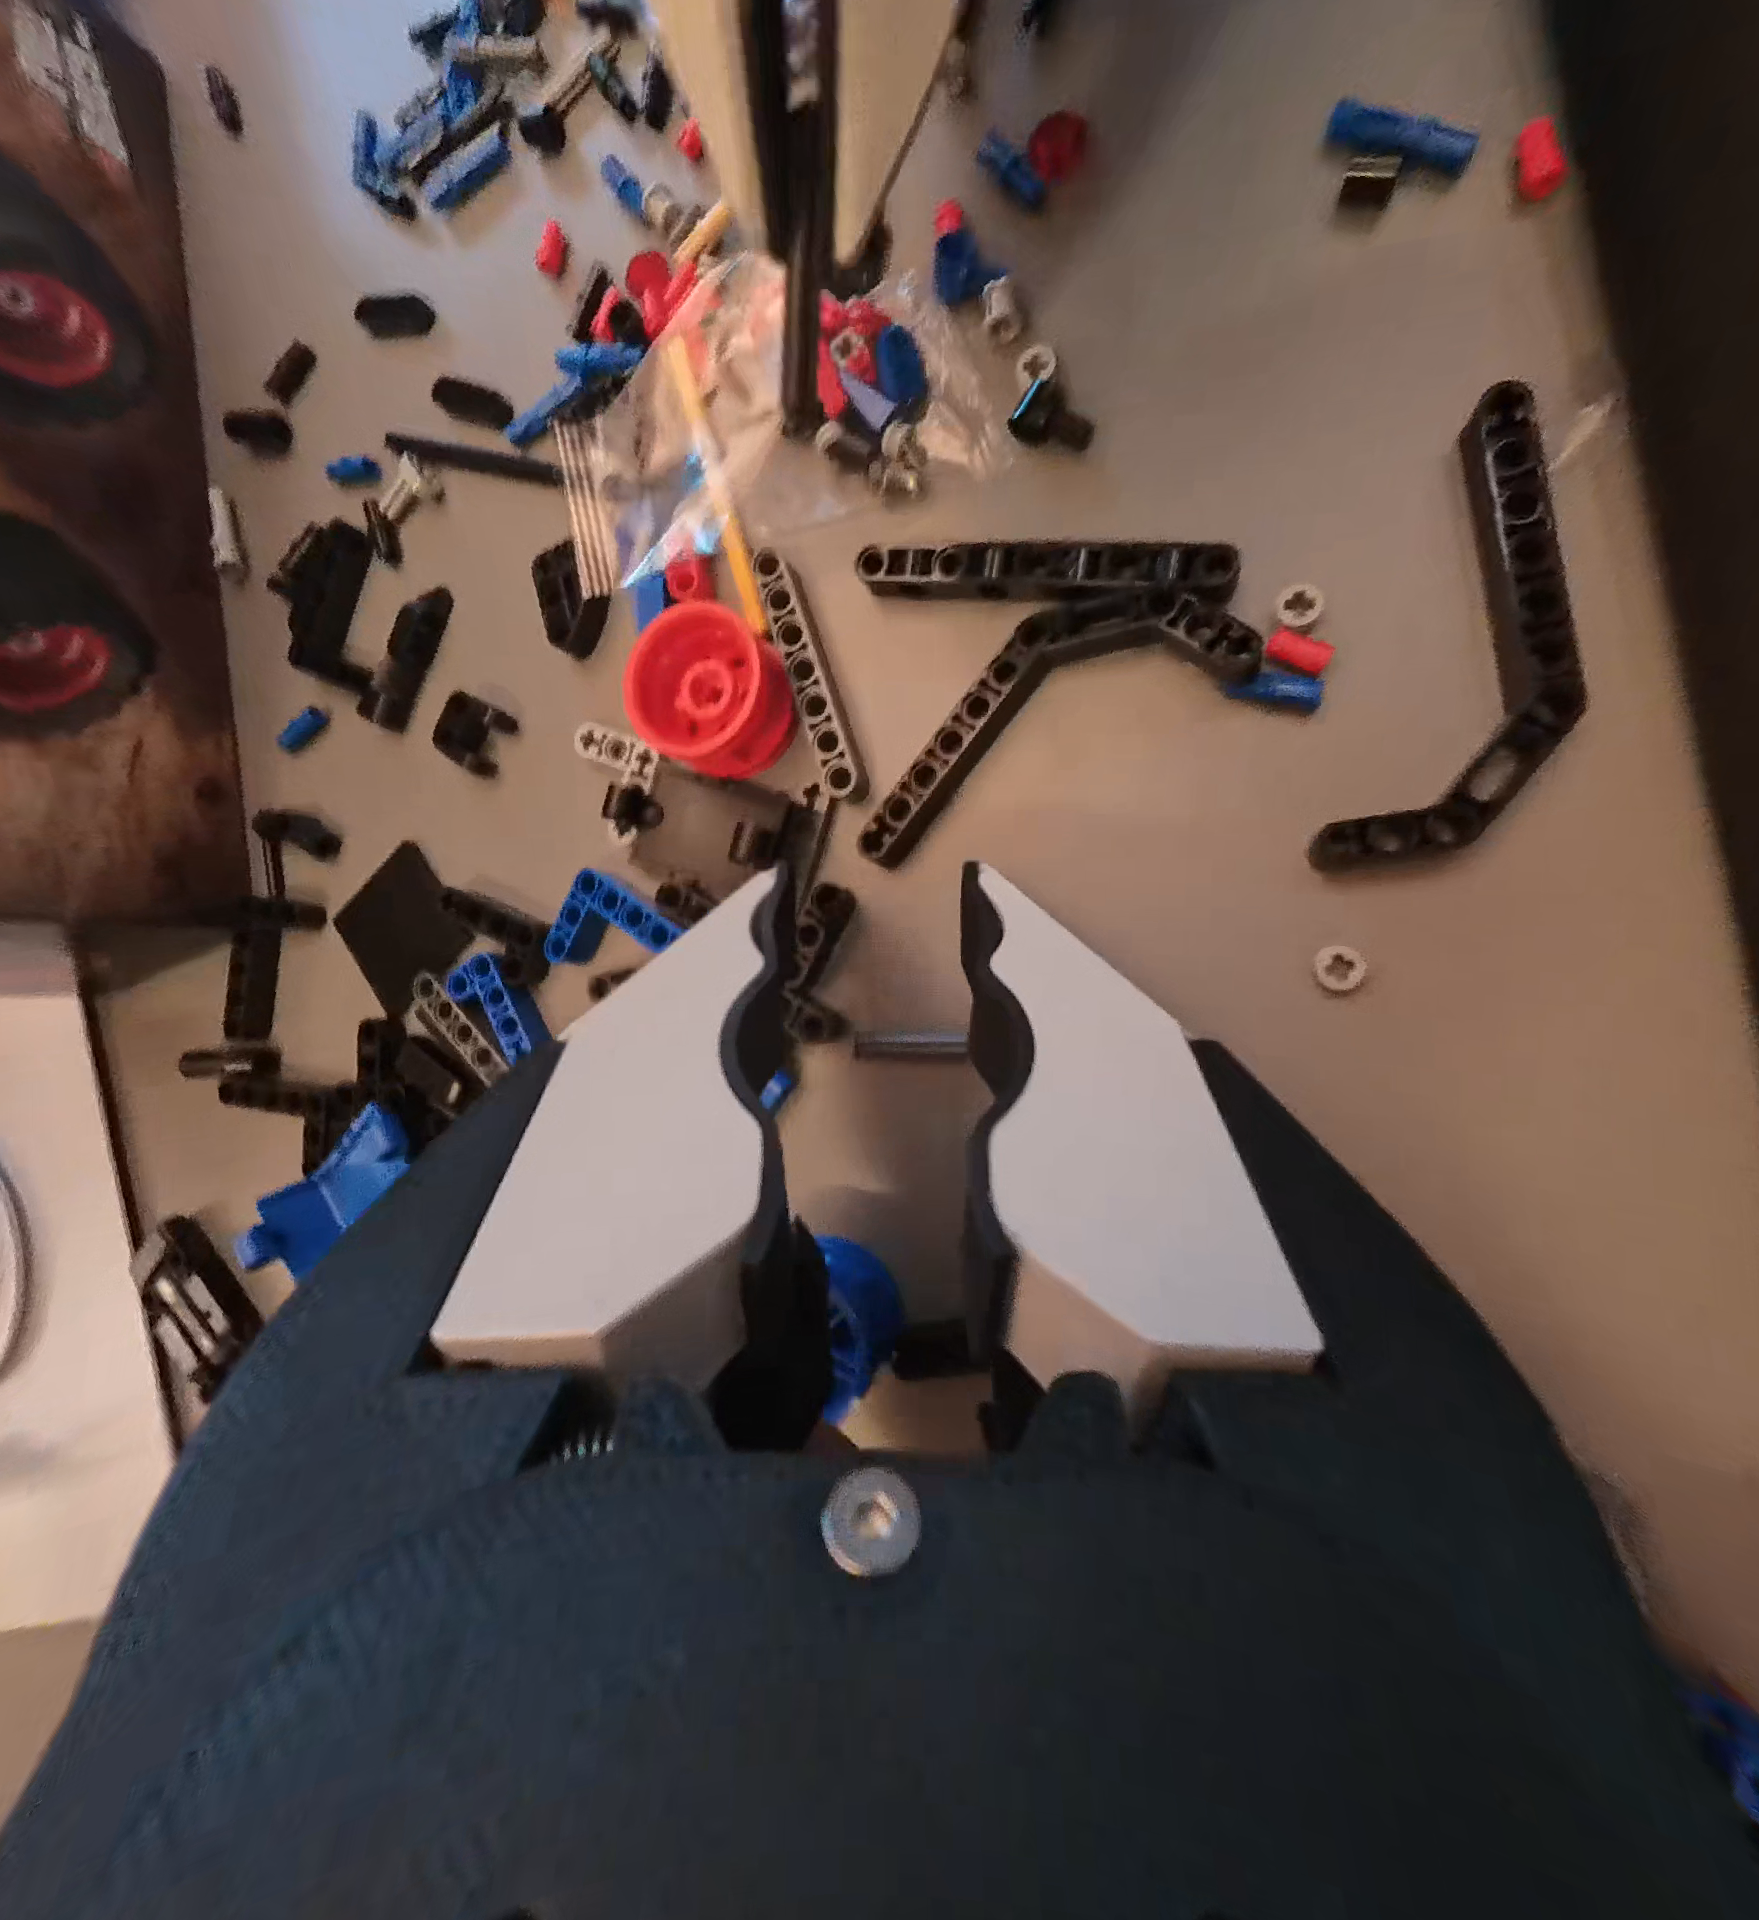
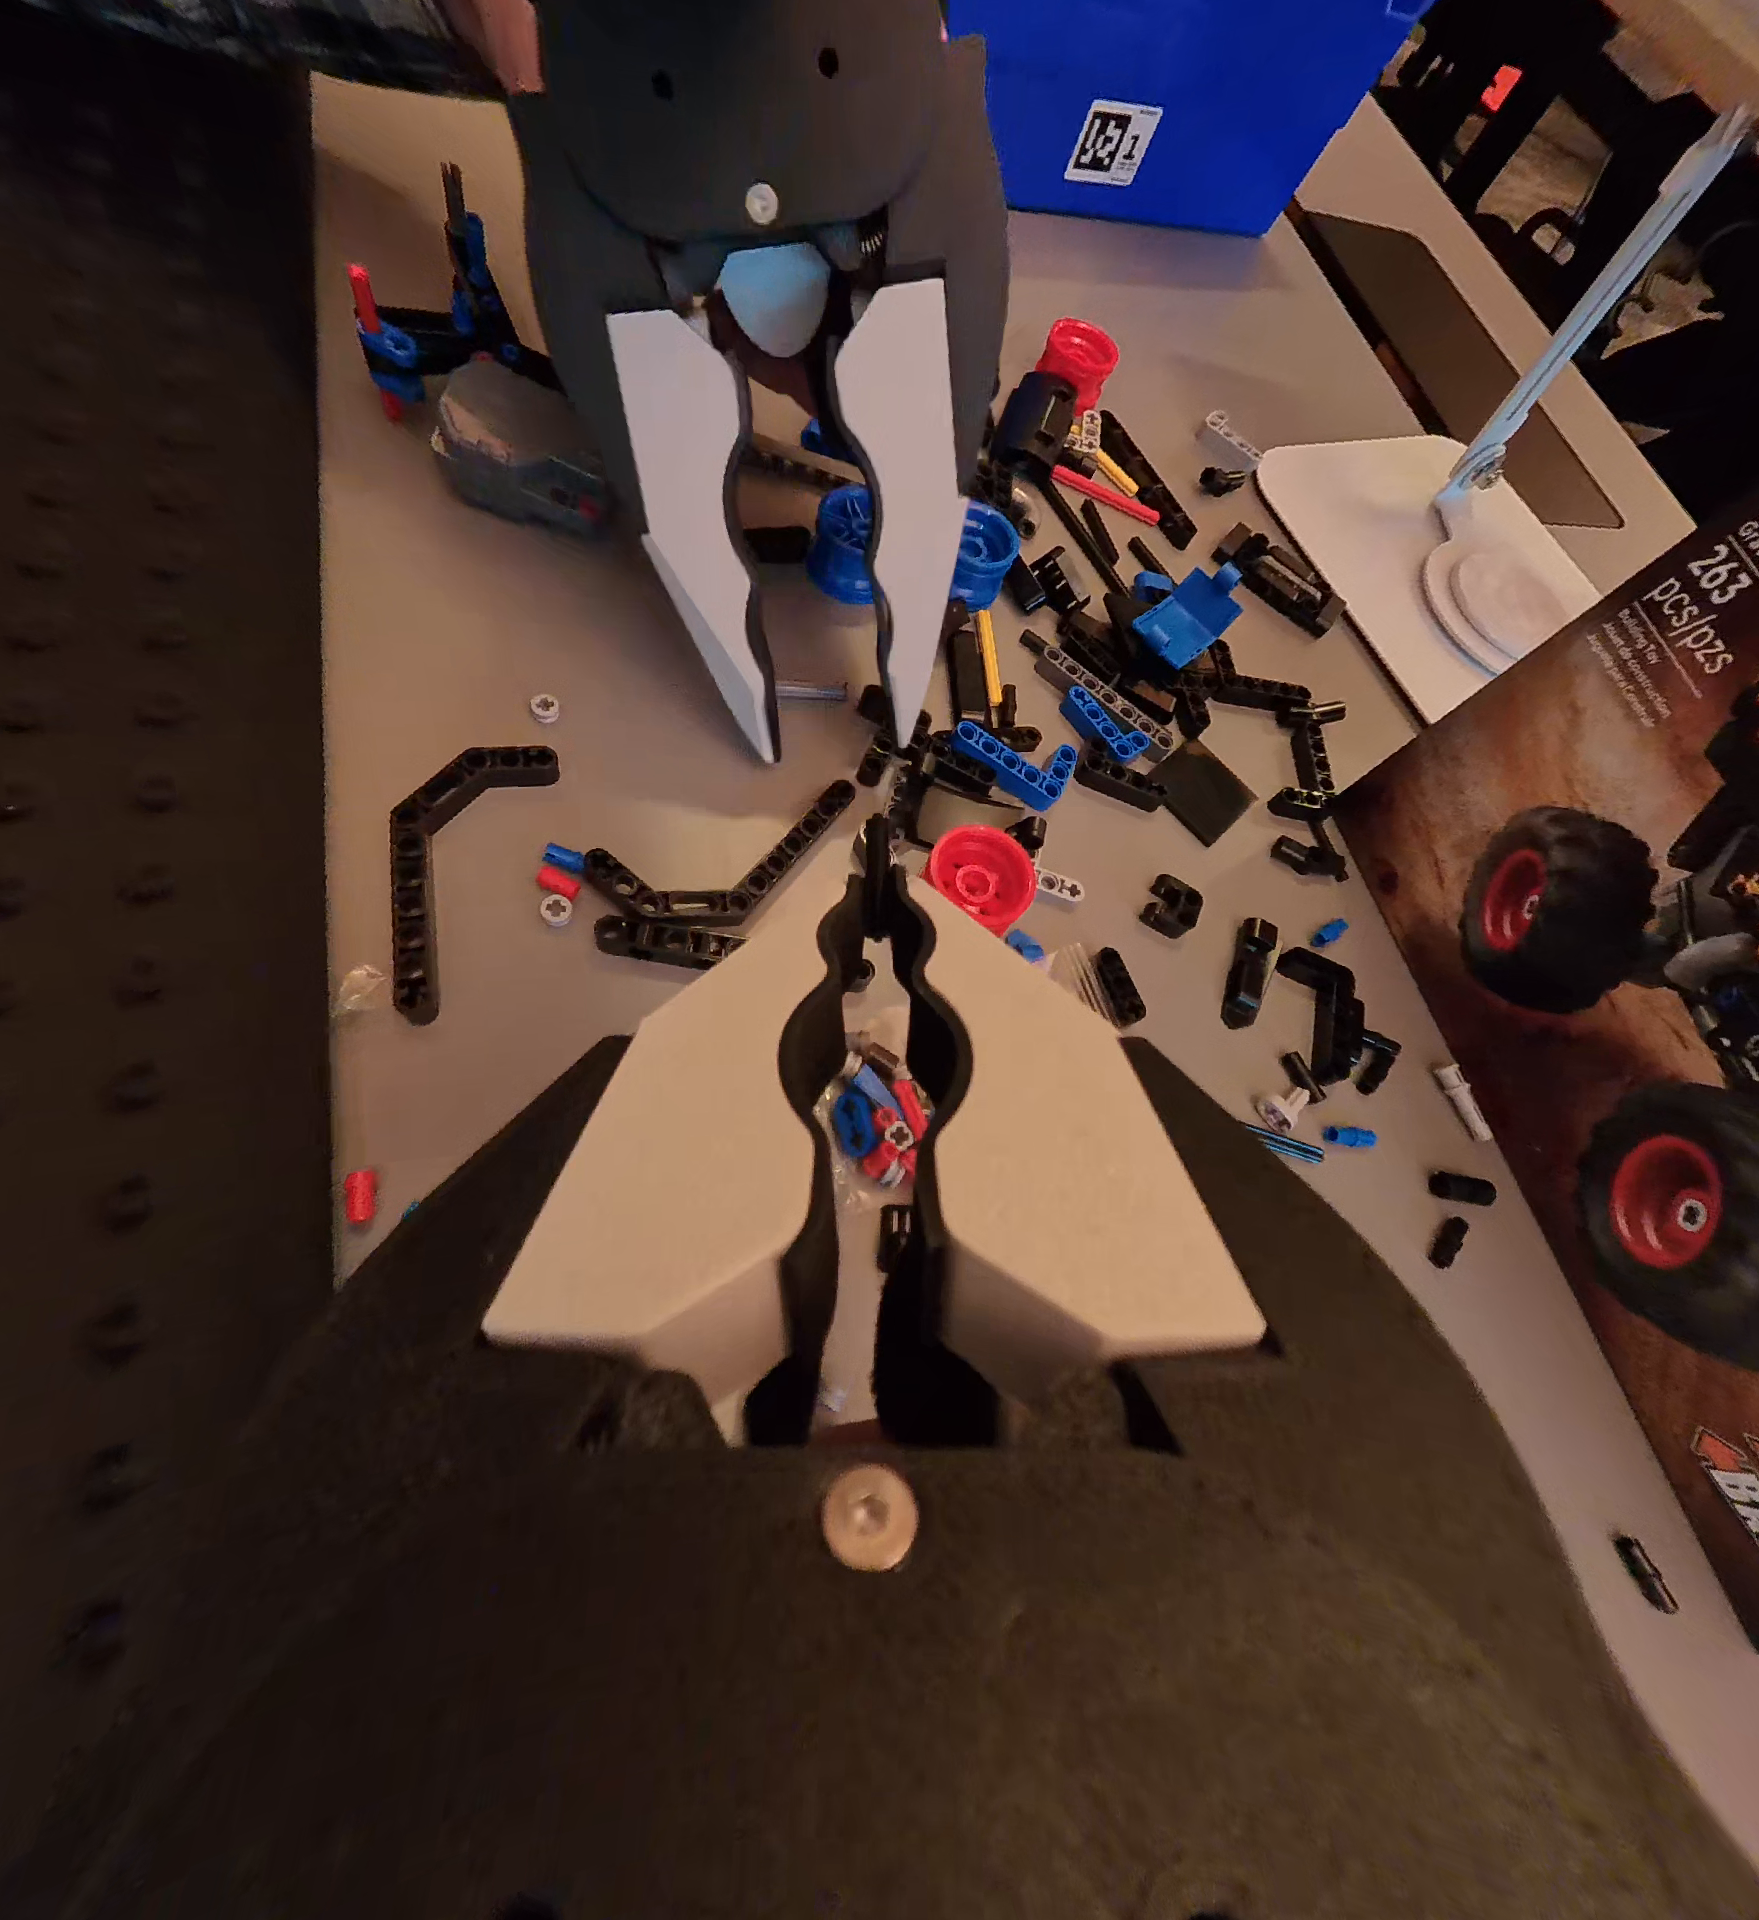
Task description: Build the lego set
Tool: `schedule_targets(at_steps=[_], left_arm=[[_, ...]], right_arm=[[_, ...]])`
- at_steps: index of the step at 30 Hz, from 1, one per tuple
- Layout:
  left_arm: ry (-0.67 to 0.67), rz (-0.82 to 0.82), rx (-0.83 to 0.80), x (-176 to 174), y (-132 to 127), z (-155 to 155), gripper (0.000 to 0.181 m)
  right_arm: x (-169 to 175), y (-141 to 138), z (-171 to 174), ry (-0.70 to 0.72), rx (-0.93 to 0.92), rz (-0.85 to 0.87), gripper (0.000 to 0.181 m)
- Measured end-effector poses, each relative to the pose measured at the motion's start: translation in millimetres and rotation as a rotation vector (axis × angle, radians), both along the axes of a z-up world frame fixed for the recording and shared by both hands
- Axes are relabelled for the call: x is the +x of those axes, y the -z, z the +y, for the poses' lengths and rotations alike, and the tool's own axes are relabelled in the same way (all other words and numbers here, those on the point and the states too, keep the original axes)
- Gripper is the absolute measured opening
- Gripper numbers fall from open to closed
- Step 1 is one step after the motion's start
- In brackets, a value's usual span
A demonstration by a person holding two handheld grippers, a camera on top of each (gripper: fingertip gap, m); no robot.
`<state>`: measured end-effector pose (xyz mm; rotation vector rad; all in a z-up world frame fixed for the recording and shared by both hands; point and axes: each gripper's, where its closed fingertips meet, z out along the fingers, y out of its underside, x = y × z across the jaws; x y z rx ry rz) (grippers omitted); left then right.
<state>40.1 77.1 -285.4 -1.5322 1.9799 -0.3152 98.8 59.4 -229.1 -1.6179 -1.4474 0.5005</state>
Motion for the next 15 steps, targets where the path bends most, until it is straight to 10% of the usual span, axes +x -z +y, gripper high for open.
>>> schedule_targets(at_steps=[15], left_arm=[[0.033, 0.041, 0.022, 8, 2, -3, 0.006]], right_arm=[[9, 14, -17, -0.044, -0.087, -0.071, 0.002]])
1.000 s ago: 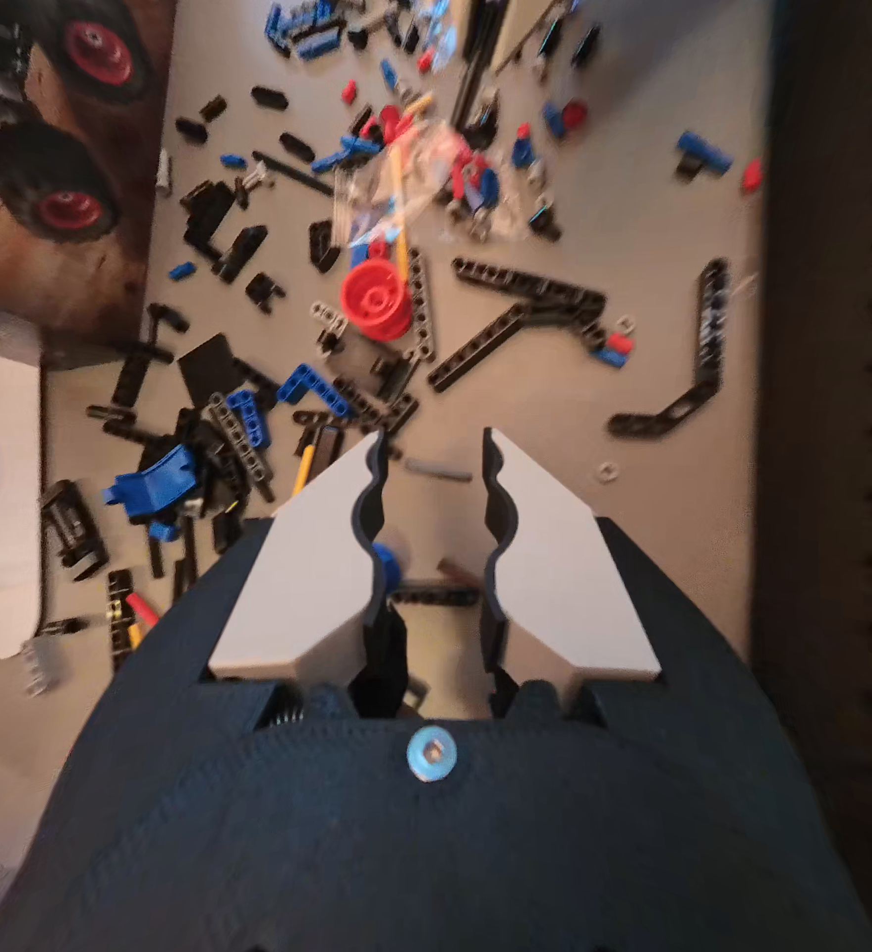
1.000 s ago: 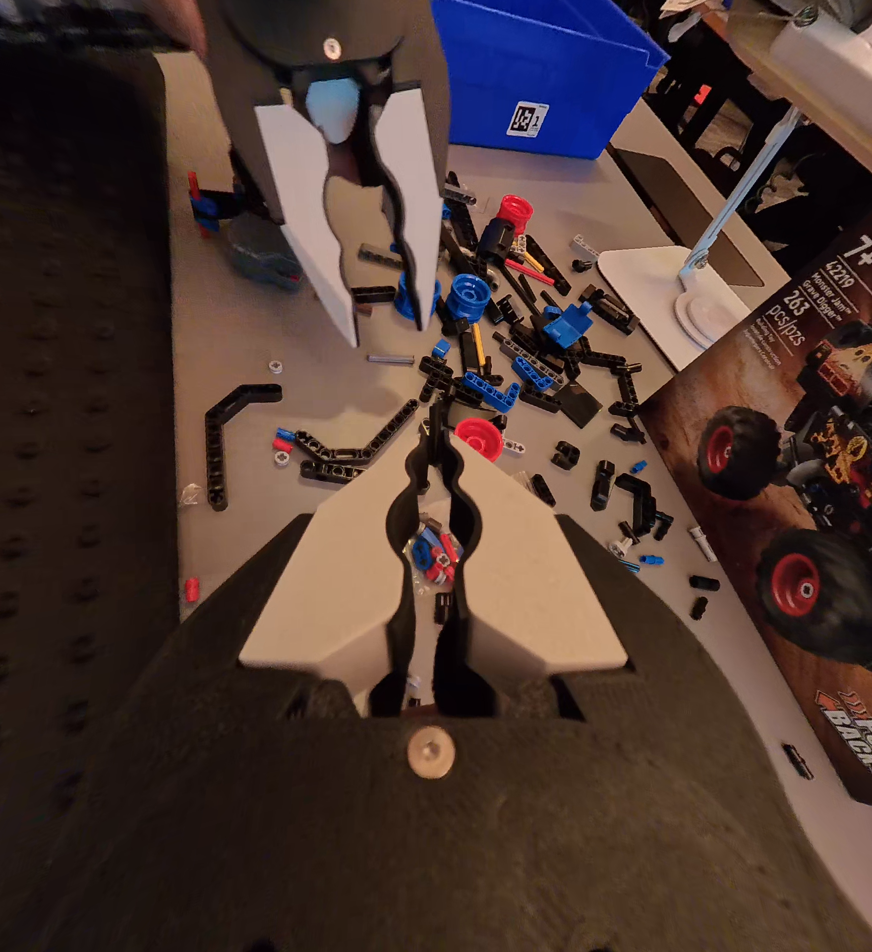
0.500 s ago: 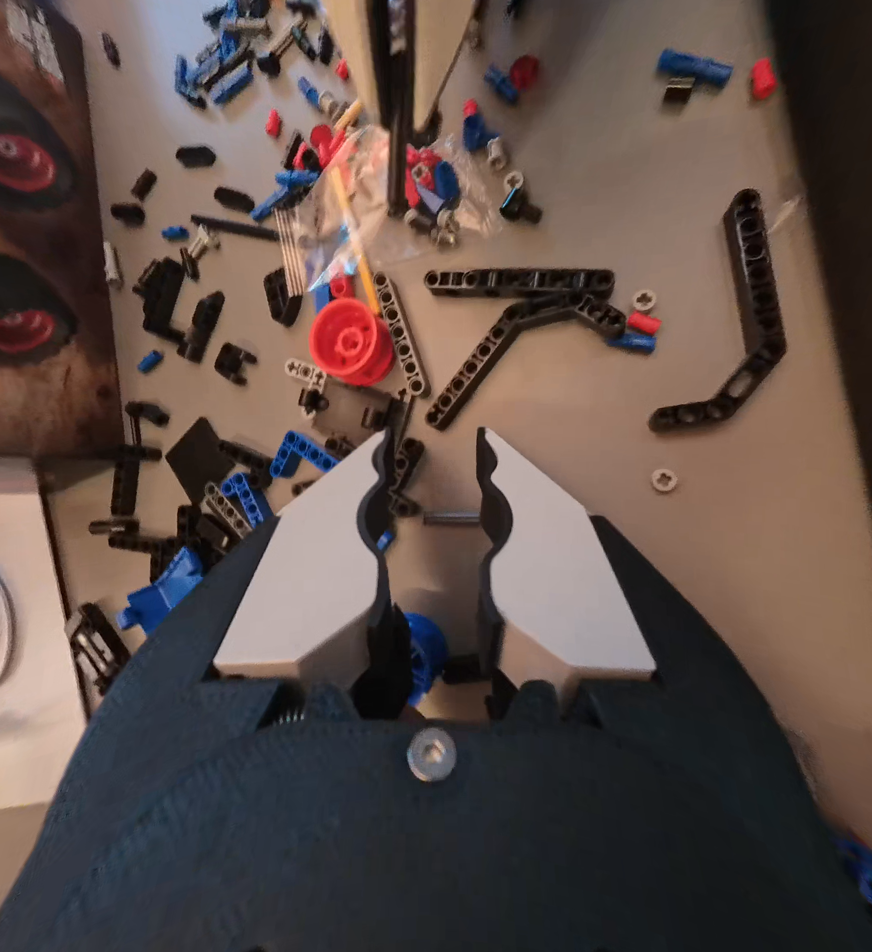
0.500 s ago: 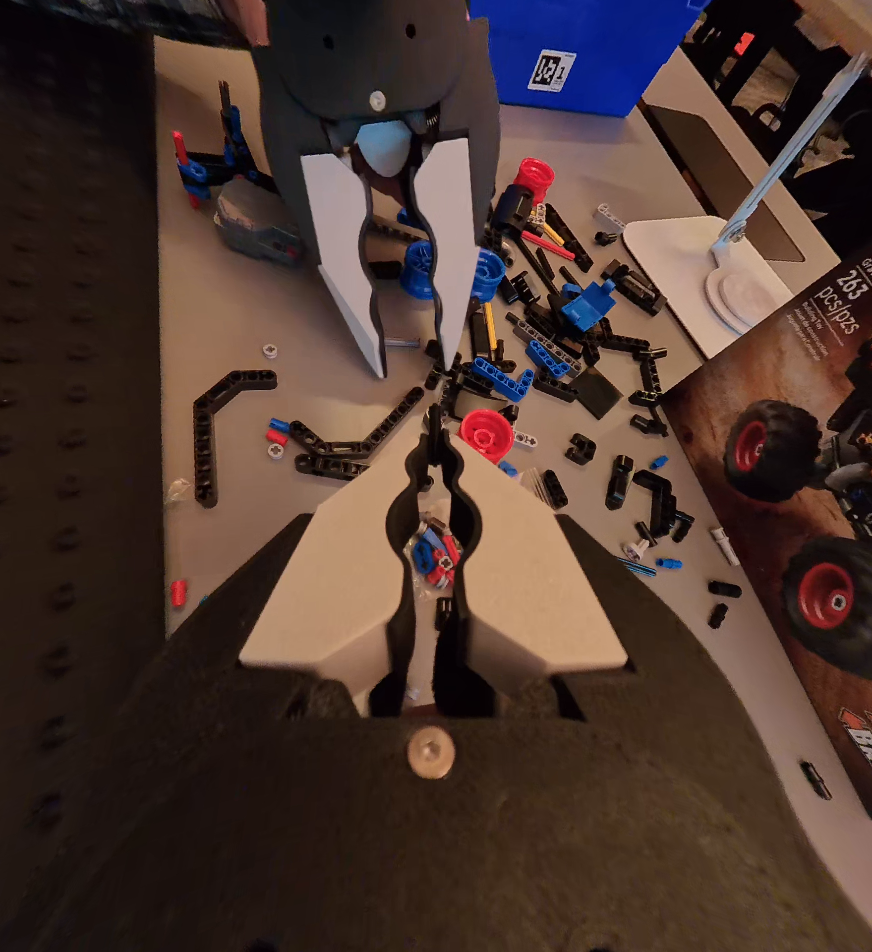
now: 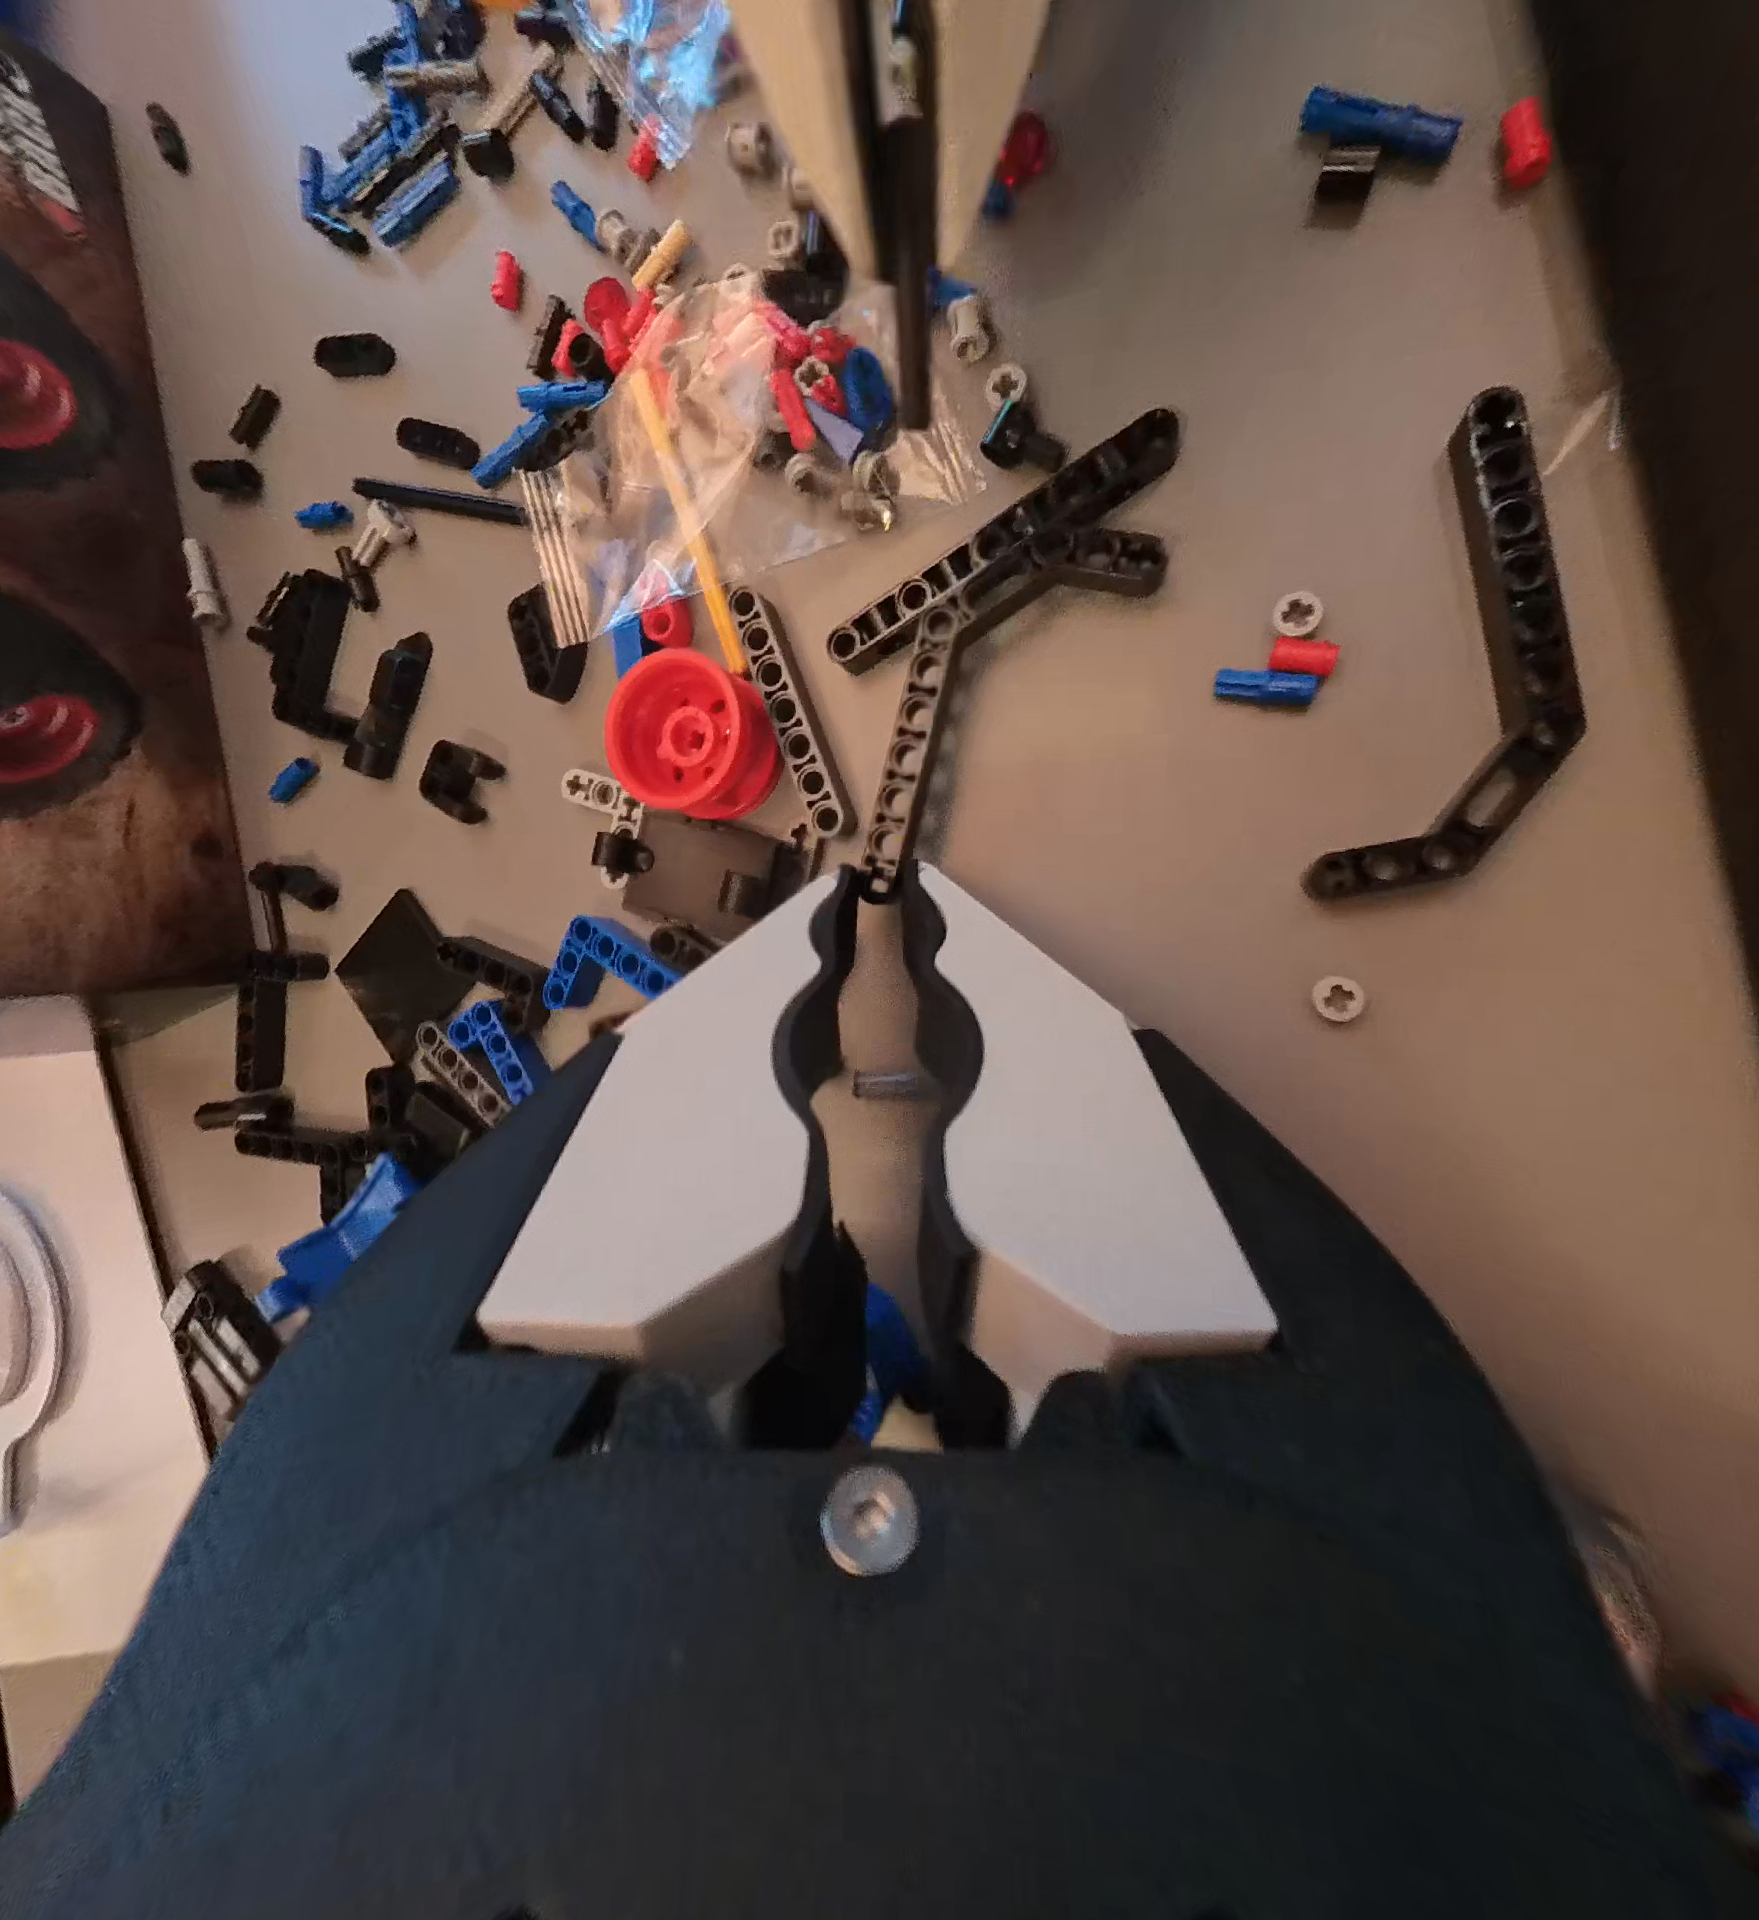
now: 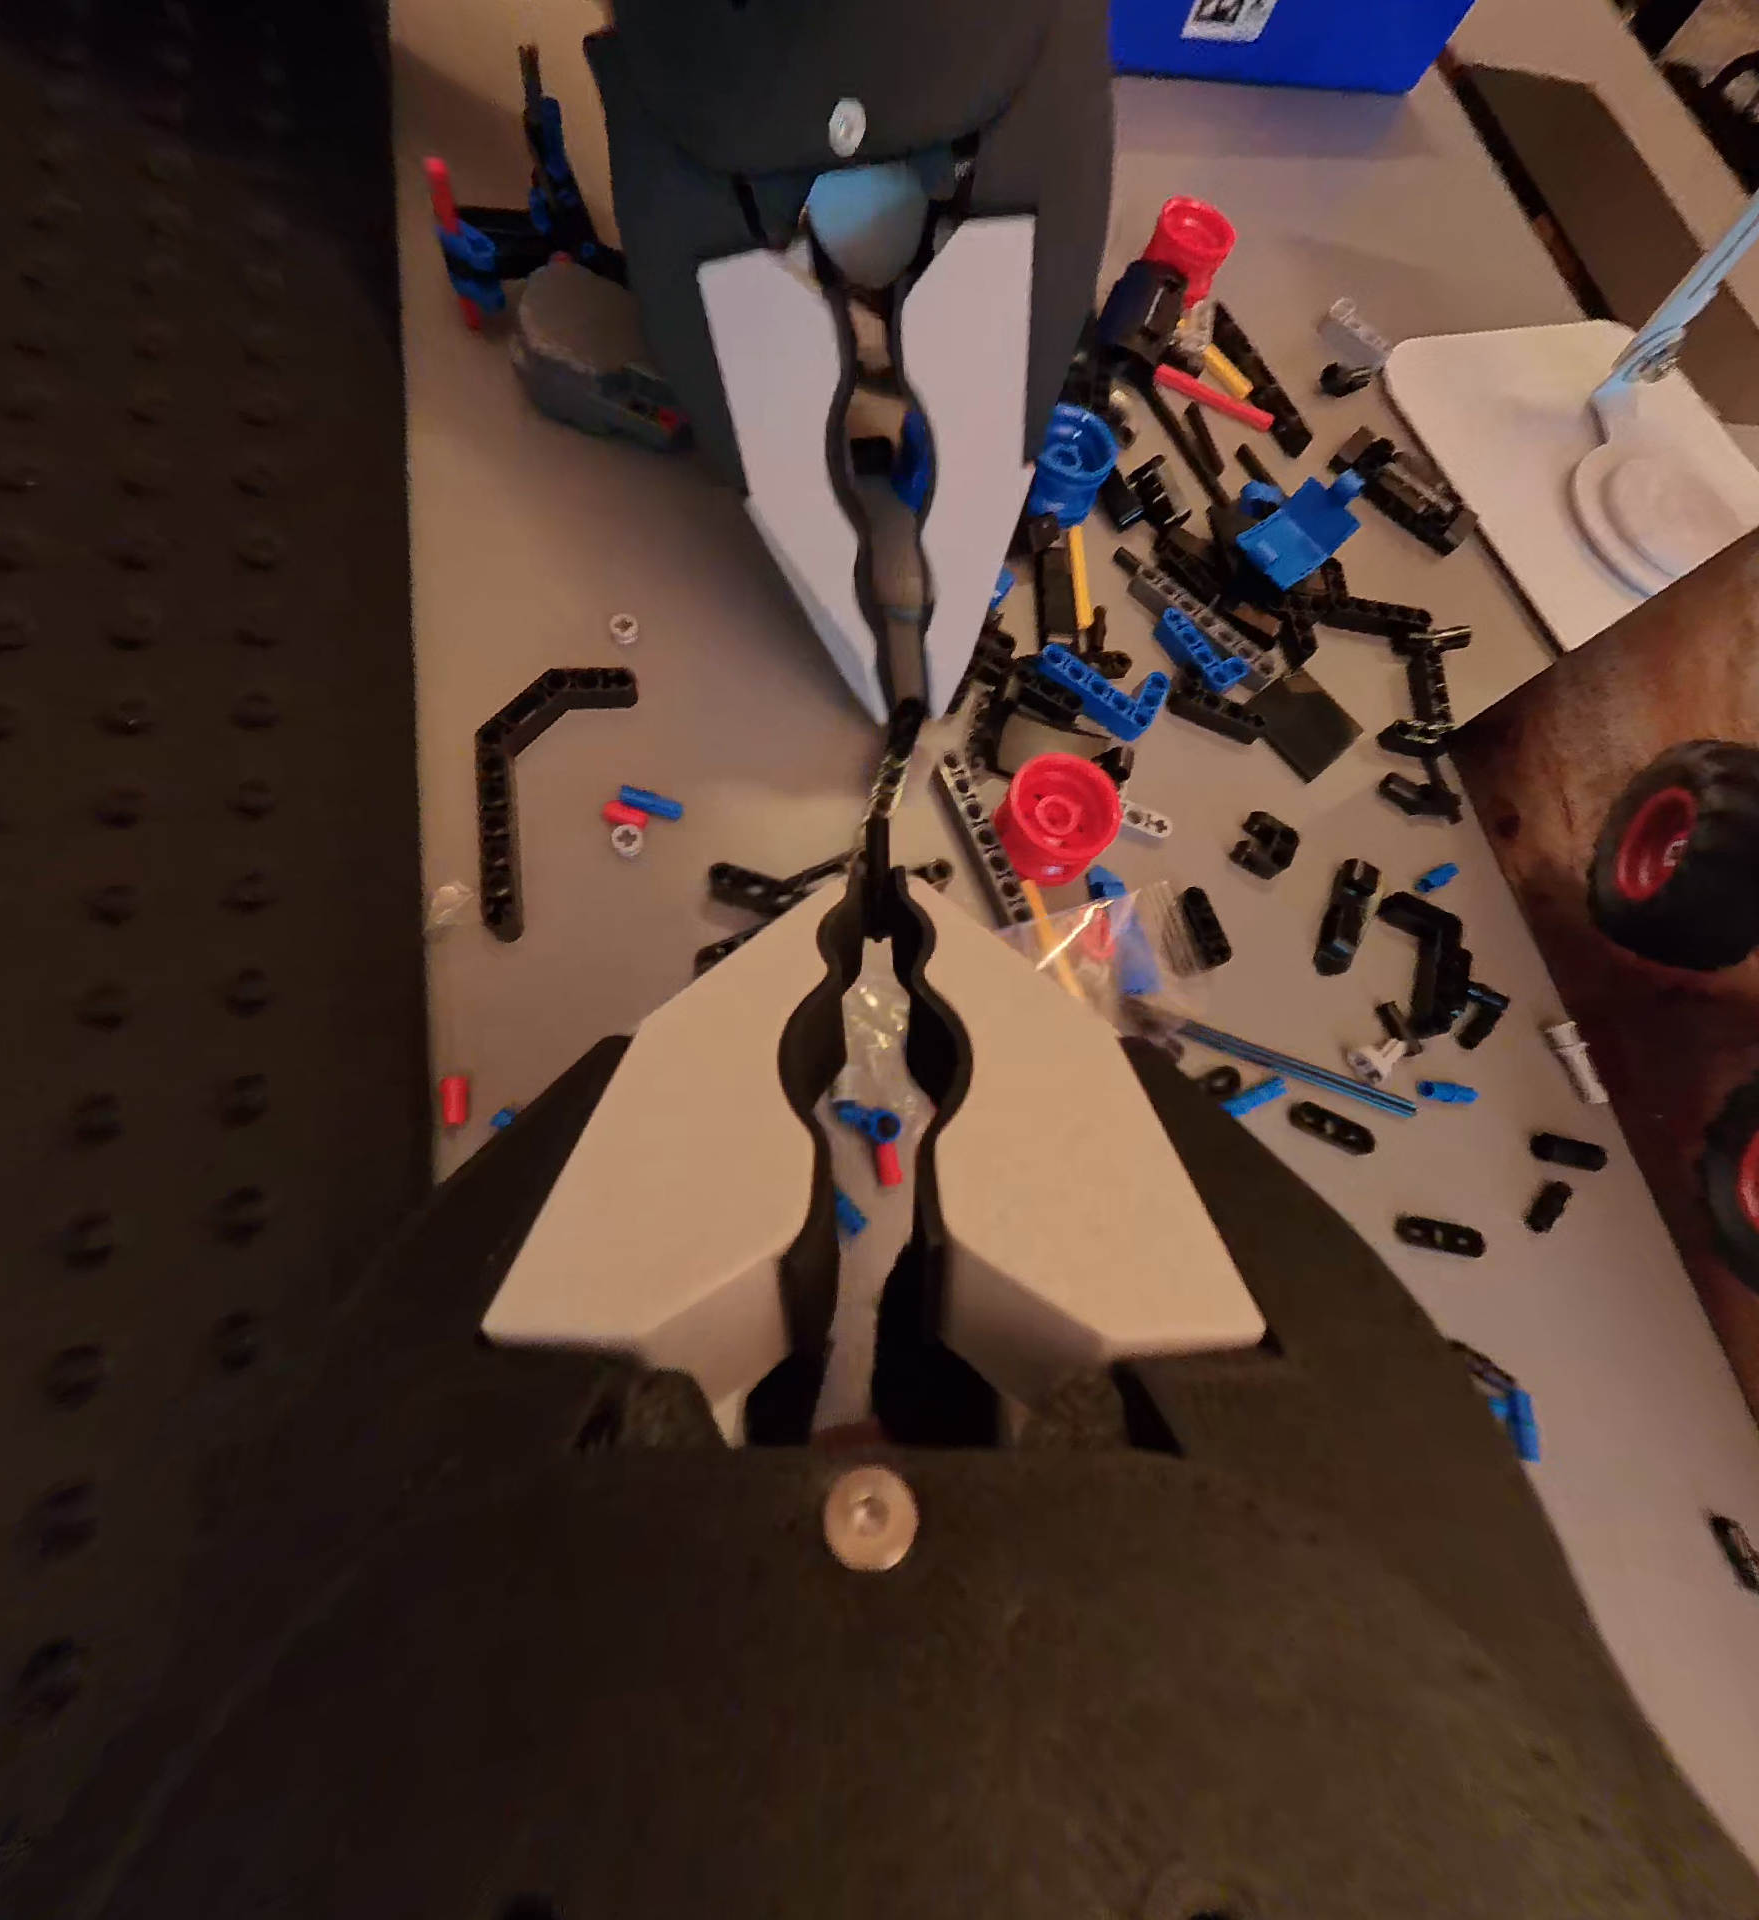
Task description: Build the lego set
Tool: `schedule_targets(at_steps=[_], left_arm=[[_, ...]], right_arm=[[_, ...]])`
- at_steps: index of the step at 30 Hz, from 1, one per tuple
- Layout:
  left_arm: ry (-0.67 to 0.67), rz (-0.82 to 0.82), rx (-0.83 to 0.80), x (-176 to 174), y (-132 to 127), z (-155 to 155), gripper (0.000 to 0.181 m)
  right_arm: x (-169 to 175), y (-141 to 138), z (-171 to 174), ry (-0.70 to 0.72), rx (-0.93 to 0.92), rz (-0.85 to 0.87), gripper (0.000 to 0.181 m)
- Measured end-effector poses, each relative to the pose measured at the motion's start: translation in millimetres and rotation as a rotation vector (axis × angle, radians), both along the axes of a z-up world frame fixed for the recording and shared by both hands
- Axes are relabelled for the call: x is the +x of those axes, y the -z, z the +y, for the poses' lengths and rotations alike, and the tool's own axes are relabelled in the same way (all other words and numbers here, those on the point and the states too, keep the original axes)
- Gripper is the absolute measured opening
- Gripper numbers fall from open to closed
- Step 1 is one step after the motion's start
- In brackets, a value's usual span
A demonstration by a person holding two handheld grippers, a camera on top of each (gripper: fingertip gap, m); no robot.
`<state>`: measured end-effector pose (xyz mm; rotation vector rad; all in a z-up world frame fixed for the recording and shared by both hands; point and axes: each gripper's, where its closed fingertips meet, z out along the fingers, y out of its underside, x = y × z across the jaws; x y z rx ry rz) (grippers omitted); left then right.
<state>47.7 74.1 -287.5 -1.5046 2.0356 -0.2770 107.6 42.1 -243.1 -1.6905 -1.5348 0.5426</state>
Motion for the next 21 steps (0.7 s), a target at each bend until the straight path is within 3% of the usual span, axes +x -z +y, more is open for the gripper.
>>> schedule_targets(at_steps=[7, 21], left_arm=[[-0.102, -0.036, 0.048, -24, -13, 2, 0.006], [-0.188, -0.131, 0.088, -46, -20, 2, 0.006]], right_arm=[[4, 28, -19, -0.03, -0.065, -0.121, 0.002], [21, 48, -20, 0.049, -0.123, -0.189, 0.002]])
